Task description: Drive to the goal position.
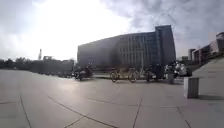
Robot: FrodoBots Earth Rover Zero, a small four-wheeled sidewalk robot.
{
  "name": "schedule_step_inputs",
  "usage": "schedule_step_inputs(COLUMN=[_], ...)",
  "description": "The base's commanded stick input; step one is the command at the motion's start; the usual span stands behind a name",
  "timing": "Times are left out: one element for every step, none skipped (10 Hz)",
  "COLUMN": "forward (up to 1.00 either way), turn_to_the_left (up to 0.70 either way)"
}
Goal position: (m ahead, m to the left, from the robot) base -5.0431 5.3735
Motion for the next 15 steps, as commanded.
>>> schedule_step_inputs(forward=[0.00, 0.00, 0.00, 0.04, 0.20, 0.36, 0.52, 0.68, 0.70, 0.70, 0.70, 0.70, 0.70, 0.70, 0.70], turn_to_the_left=[0.00, 0.00, 0.00, 0.00, 0.00, 0.00, 0.00, 0.00, 0.00, 0.00, 0.00, 0.00, 0.00, 0.00, 0.00])
